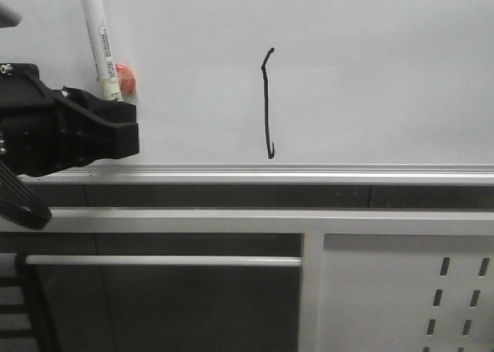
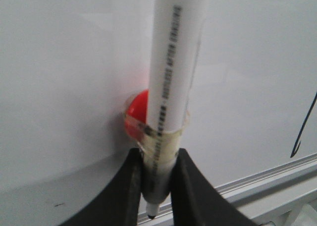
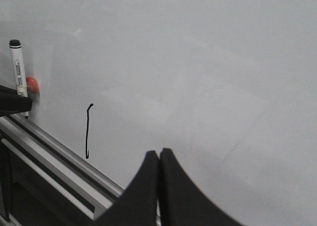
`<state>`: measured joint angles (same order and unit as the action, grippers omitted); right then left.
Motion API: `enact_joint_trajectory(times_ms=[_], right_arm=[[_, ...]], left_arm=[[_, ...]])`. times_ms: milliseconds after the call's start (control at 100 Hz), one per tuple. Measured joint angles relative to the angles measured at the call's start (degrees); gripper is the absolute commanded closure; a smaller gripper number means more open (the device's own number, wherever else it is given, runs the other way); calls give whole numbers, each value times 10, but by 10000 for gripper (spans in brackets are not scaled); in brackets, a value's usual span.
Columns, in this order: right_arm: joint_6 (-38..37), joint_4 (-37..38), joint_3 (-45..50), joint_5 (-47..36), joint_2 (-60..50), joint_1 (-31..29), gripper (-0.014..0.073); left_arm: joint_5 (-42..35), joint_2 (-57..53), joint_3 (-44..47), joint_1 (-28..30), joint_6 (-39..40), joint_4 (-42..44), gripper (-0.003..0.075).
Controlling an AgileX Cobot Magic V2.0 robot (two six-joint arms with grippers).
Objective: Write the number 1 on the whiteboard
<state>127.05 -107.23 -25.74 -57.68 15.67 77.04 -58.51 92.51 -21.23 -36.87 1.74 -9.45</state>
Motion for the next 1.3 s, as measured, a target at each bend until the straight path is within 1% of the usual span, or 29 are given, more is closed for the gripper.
enact_joint_trajectory(times_ms=[340,480,570,670,840,1090,1160,1230,1300], right_arm=[[-11,0,0,0,0,0,663],[-18,0,0,0,0,0,663],[-21,0,0,0,0,0,663],[-22,0,0,0,0,0,663],[-22,0,0,1,0,0,663],[-23,0,0,6,0,0,663],[-23,0,0,8,0,0,663],[-23,0,0,10,0,0,663],[-23,0,0,13,0,0,663]], left_arm=[[0,2,0,0,0,3,738],[0,2,0,0,14,4,737],[0,2,0,0,22,5,722],[0,2,0,0,26,6,678],[1,2,-1,0,28,6,572],[2,2,-3,1,31,-1,489],[2,2,-3,1,31,-1,455],[2,2,-3,1,35,-1,395],[2,2,-1,1,41,3,316]])
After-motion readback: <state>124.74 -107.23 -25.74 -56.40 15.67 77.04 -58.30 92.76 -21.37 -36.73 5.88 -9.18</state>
